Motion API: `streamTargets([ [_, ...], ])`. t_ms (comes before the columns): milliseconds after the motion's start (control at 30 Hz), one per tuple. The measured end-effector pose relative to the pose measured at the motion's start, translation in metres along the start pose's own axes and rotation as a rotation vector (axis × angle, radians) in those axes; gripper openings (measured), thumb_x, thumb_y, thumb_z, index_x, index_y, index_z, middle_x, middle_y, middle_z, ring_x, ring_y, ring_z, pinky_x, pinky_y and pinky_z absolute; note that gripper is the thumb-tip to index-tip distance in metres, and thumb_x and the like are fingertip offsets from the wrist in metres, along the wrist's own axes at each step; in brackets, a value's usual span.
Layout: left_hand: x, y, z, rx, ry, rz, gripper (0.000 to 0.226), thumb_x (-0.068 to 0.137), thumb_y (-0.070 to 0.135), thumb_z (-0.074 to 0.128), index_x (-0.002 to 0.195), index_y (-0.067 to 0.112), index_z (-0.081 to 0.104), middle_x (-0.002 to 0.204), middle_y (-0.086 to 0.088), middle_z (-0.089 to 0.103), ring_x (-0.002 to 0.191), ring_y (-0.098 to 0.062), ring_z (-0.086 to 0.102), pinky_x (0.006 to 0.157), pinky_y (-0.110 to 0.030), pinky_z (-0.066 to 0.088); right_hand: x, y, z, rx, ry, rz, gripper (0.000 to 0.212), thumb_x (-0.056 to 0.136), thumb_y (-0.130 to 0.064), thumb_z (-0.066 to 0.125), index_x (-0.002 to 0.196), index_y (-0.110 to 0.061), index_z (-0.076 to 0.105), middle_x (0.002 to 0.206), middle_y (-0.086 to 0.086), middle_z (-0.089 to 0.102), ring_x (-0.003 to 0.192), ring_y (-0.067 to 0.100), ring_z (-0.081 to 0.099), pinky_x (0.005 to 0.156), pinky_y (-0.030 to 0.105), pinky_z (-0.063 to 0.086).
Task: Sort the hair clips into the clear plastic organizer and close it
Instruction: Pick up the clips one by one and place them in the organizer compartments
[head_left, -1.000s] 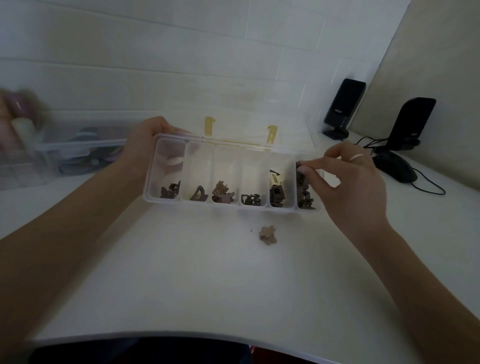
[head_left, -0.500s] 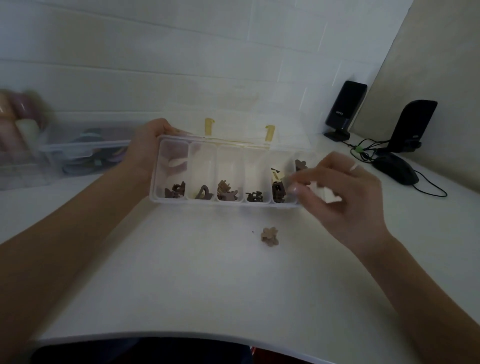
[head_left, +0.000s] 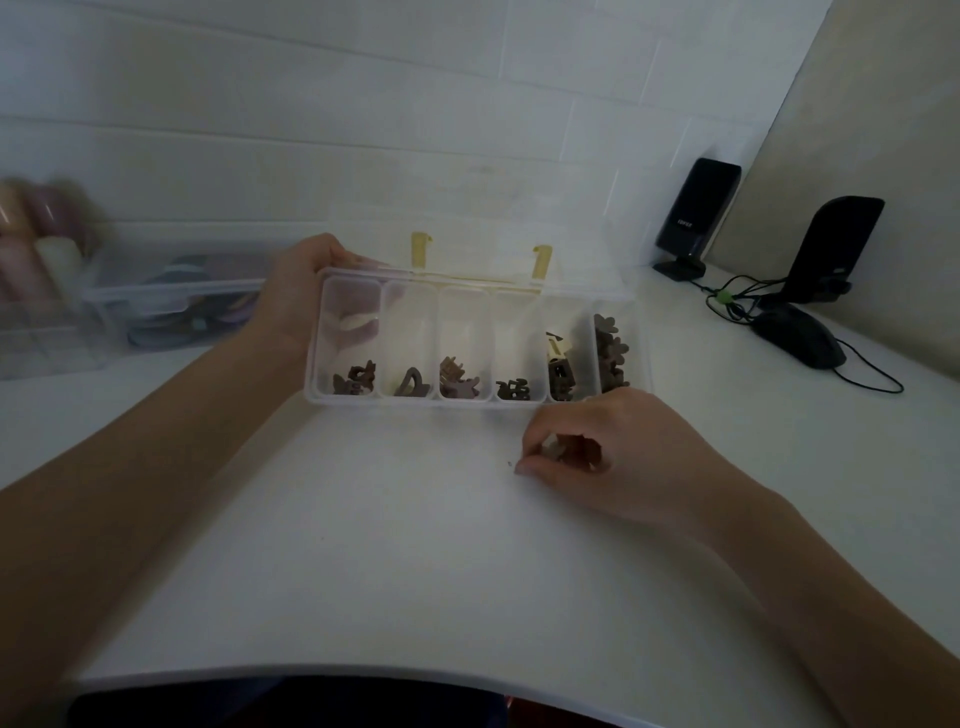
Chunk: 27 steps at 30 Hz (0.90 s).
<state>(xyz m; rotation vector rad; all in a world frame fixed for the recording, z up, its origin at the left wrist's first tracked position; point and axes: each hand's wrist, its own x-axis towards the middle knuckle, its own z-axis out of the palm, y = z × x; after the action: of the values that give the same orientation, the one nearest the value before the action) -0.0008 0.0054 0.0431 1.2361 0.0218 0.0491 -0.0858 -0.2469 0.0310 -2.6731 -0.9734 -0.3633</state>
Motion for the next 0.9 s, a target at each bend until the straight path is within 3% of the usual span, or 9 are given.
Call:
streamTargets([
  [100, 0.002, -0.001, -0.002, -0.001, -0.005, -0.003, 0.021, 0.068, 0.025, 0.044, 0.084, 0.013, 0.051, 0.079, -0.005, 0.054, 0.063, -0.016, 0.055, 0.047, -0.019, 0.047, -0.001, -0.002, -0.001, 0.044, 0.046, 0.004, 0.021, 0.081, -0.048, 0.053, 0.079, -0.030, 0.064, 0.058, -0.018, 0.054, 0.051, -0.002, 0.049, 0.053, 0.013, 0.037],
  [267, 0.005, -0.003, -0.003, -0.025, -0.006, -0.009, 0.019, 0.071, 0.024, 0.043, 0.085, 0.013, 0.051, 0.080, -0.005, 0.053, 0.063, -0.016, 0.054, 0.047, -0.018, 0.046, -0.002, -0.004, -0.005, 0.166, 0.144, -0.020, 0.006, 0.084, -0.027, 0.058, 0.083, -0.026, 0.065, 0.066, -0.011, 0.059, 0.055, 0.009, 0.051, 0.053, 0.012, 0.034],
  [467, 0.011, -0.005, -0.005, -0.033, -0.018, -0.001, 0.015, 0.079, 0.022, 0.041, 0.084, 0.013, 0.052, 0.078, -0.004, 0.055, 0.057, -0.013, 0.057, 0.046, -0.018, 0.046, 0.000, 0.003, -0.009, 0.285, 0.477, 0.098, 0.010, 0.085, -0.009, 0.060, 0.088, -0.019, 0.060, 0.069, -0.008, 0.058, 0.057, 0.015, 0.051, 0.051, 0.008, 0.031],
  [600, 0.019, -0.004, -0.012, -0.038, -0.033, -0.033, 0.028, 0.068, 0.027, 0.046, 0.091, 0.013, 0.054, 0.081, -0.004, 0.058, 0.063, -0.015, 0.059, 0.051, -0.021, 0.048, 0.000, 0.011, -0.016, 0.371, 0.625, 0.221, 0.012, 0.084, -0.011, 0.061, 0.092, -0.018, 0.055, 0.076, -0.005, 0.057, 0.065, 0.009, 0.053, 0.046, 0.019, 0.037],
  [733, 0.028, -0.005, -0.023, 0.013, -0.036, -0.027, 0.042, 0.068, 0.029, 0.048, 0.106, 0.011, 0.050, 0.085, -0.006, 0.058, 0.069, -0.020, 0.059, 0.057, -0.026, 0.049, 0.000, 0.017, -0.017, 0.376, 0.664, 0.274, 0.016, 0.083, -0.009, 0.065, 0.094, -0.020, 0.061, 0.081, -0.008, 0.063, 0.071, 0.010, 0.057, 0.047, 0.023, 0.042],
  [900, 0.036, -0.006, -0.029, 0.007, -0.032, -0.017, 0.045, 0.069, 0.030, 0.049, 0.110, 0.012, 0.049, 0.089, -0.007, 0.057, 0.074, -0.021, 0.058, 0.059, -0.027, 0.050, 0.000, 0.019, -0.016, 0.343, 0.638, 0.289, 0.022, 0.083, -0.010, 0.067, 0.099, -0.024, 0.063, 0.091, -0.009, 0.064, 0.074, 0.012, 0.058, 0.051, 0.024, 0.045],
])
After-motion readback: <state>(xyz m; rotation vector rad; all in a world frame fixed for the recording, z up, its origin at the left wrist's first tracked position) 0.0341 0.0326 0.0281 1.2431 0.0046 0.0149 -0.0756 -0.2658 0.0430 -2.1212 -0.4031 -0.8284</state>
